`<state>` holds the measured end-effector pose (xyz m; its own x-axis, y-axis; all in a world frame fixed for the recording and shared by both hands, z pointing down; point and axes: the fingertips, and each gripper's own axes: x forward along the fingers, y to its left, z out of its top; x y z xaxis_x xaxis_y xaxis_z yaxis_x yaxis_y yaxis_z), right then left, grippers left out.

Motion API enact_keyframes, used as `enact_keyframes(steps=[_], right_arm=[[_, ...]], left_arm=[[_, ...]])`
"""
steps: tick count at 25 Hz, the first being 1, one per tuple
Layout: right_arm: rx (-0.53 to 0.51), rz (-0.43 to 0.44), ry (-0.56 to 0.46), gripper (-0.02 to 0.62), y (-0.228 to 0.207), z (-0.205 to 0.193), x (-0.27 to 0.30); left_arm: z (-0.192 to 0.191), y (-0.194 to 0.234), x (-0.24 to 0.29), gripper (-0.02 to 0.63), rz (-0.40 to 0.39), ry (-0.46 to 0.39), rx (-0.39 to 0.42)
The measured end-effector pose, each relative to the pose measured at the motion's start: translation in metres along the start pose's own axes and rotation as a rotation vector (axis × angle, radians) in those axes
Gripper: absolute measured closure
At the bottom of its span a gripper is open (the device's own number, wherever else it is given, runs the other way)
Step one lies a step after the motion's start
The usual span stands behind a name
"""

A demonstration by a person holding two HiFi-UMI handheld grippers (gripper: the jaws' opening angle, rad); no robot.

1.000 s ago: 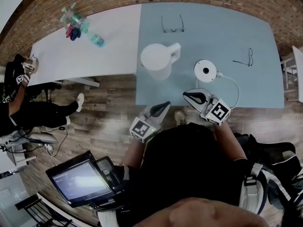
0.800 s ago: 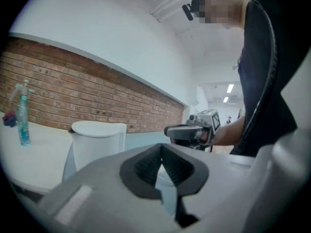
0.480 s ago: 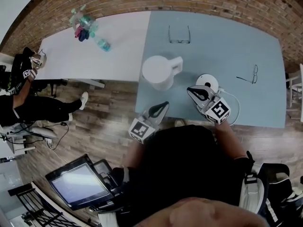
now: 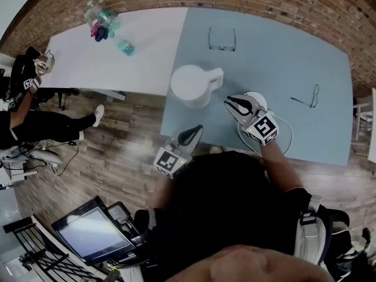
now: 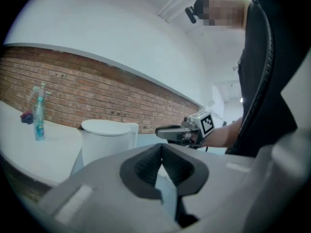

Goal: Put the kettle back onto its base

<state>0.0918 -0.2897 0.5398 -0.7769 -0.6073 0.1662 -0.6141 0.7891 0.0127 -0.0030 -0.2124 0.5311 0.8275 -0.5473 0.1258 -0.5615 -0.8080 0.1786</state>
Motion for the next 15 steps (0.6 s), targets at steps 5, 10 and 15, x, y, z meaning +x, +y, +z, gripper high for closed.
enact_keyframes(steps=[5, 10, 15], right_arm=[[0.012, -0.063, 0.027, 0.477, -0.014, -0.015, 0.004], [-0.009, -0.143, 0.044, 0.436, -0.030, -0.027, 0.013], [-0.005, -0.202, 0.075, 0.417, -0.049, -0.044, 0.030]], left_arm=[[0.000, -0.006, 0.004, 0.606, 0.011, -0.006, 0.009], [-0.007, -0.007, 0.000, 0.606, 0.050, -0.002, -0.017], [-0.006, -0.007, -0.012, 0.606, 0.082, -0.009, -0.028]])
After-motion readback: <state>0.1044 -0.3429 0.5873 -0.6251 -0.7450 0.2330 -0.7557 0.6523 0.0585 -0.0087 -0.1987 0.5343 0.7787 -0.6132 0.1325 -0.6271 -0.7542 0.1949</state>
